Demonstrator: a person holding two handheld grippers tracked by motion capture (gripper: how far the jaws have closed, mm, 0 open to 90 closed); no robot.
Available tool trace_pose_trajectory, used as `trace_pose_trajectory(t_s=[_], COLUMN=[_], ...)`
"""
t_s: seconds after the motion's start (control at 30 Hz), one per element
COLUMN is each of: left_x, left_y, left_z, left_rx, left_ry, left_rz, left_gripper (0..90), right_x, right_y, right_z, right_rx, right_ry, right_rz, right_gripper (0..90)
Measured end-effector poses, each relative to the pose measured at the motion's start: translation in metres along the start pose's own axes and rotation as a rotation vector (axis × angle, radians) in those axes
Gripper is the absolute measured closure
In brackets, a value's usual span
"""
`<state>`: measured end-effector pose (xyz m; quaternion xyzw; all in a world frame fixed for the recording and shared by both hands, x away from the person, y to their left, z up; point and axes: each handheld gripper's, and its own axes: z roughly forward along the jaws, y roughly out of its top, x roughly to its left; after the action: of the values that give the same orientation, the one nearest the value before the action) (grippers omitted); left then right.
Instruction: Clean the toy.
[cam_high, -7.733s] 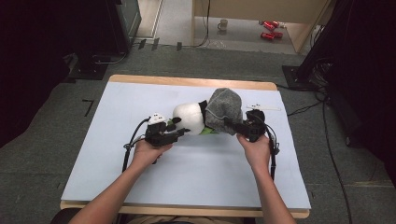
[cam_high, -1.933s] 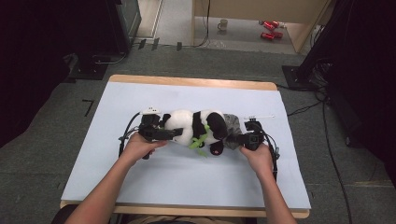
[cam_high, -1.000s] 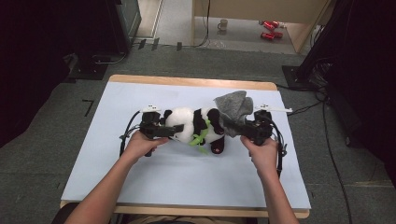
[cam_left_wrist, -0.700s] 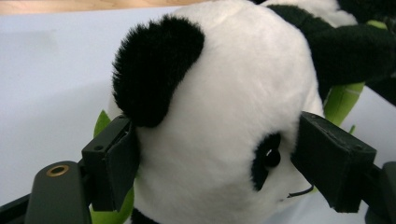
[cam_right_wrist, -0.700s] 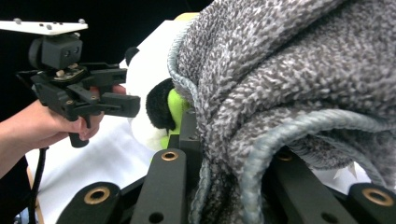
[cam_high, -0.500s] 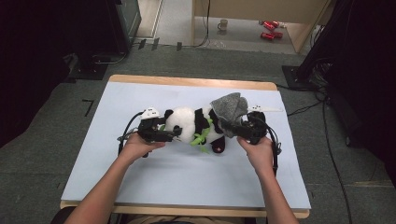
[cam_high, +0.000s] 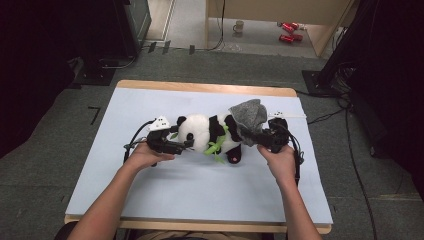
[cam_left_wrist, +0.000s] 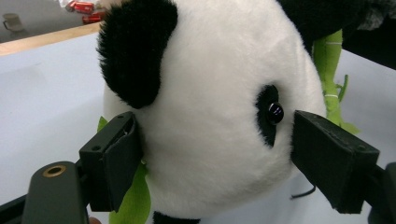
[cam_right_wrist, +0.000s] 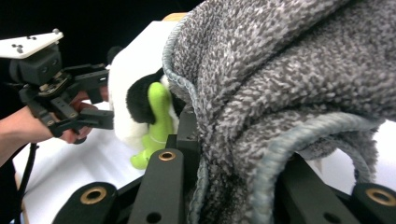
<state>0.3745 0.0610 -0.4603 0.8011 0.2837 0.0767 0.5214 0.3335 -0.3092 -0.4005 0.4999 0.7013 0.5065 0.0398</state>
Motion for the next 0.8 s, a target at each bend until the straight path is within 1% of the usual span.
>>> trace_pose_trajectory(t_s=[0.03, 0.07, 0.1, 0.17, 0.2, 0.23, 0.3, 0.33, 0.37, 0.4, 0.43, 0.47, 0.5, 0.53, 0.57, 0.6, 0.63, 0.67, 0.7, 0.73, 0.8], left_x=[0.000, -0.001, -0.002, -0.003, -0.004, -0.004, -0.005, -0.006, -0.006, -0.005, -0.005, -0.005, -0.005, -0.004, -0.004, -0.004, -0.004, -0.004, -0.004, -0.003, -0.003], left_y=[0.000, 0.002, 0.003, 0.004, 0.005, 0.005, 0.006, 0.007, 0.008, 0.008, 0.008, 0.008, 0.008, 0.008, 0.008, 0.008, 0.008, 0.008, 0.008, 0.009, 0.010], left_z=[0.000, 0.001, 0.002, 0.003, 0.003, 0.003, 0.004, 0.004, 0.004, 0.005, 0.005, 0.005, 0.005, 0.005, 0.005, 0.005, 0.005, 0.005, 0.005, 0.005, 0.006], left_rx=[0.007, 0.028, 0.036, 0.049, 0.054, 0.059, 0.061, 0.060, 0.064, 0.065, 0.063, 0.063, 0.063, 0.068, 0.070, 0.070, 0.069, 0.070, 0.070, 0.079, 0.088], left_ry=[-0.003, 0.007, 0.019, 0.038, 0.044, 0.048, 0.058, 0.062, 0.066, 0.067, 0.068, 0.067, 0.067, 0.066, 0.067, 0.067, 0.068, 0.069, 0.069, 0.077, 0.085], left_rz=[0.006, 0.028, 0.034, 0.037, 0.043, 0.044, 0.037, 0.031, 0.020, 0.016, 0.012, 0.011, 0.011, 0.010, 0.010, 0.006, 0.005, 0.000, 0.000, -0.012, -0.033], left_gripper=[18.2, 17.8, 17.8, 18.7, 20.0, 21.2, 23.6, 24.3, 24.7, 24.9, 25.0, 25.1, 25.1, 25.0, 25.0, 25.0, 25.0, 25.0, 25.0, 25.0, 25.2], right_x=[-0.001, -0.001, -0.001, 0.002, 0.006, 0.011, 0.023, 0.031, 0.036, 0.044, 0.049, 0.055, 0.061, 0.065, 0.068, 0.069, 0.069, 0.067, 0.067, 0.056, 0.045], right_y=[0.000, 0.000, 0.000, 0.001, 0.004, 0.007, 0.010, 0.012, 0.013, 0.012, 0.012, 0.011, 0.008, 0.005, 0.002, -0.001, -0.005, -0.008, -0.008, -0.014, -0.019], right_z=[-0.001, -0.001, -0.002, -0.004, -0.005, -0.006, -0.008, -0.008, -0.008, -0.005, -0.002, 0.003, 0.010, 0.017, 0.023, 0.028, 0.035, 0.039, 0.039, 0.045, 0.047], right_rx=[0.000, 0.002, 0.000, -0.006, 0.002, 0.012, 0.012, 0.004, -0.001, -0.005, -0.001, 0.012, 0.039, 0.062, 0.085, 0.103, 0.125, 0.131, 0.131, 0.136, 0.129], right_ry=[-0.010, -0.016, -0.017, -0.008, 0.005, 0.007, 0.013, 0.039, 0.061, 0.093, 0.108, 0.124, 0.142, 0.150, 0.148, 0.140, 0.123, 0.116, 0.116, 0.093, 0.076], right_rz=[0.006, 0.009, 0.020, 0.036, 0.036, 0.017, -0.017, -0.039, -0.050, -0.073, -0.092, -0.109, -0.131, -0.149, -0.169, -0.181, -0.203, -0.211, -0.211, -0.211, -0.202], right_gripper=[75.3, 75.4, 76.3, 79.0, 79.8, 80.2, 80.4, 80.4, 80.3, 80.3, 80.2, 80.1, 79.9, 79.8, 79.7, 79.6, 79.5, 79.5, 79.5, 79.4, 79.2])
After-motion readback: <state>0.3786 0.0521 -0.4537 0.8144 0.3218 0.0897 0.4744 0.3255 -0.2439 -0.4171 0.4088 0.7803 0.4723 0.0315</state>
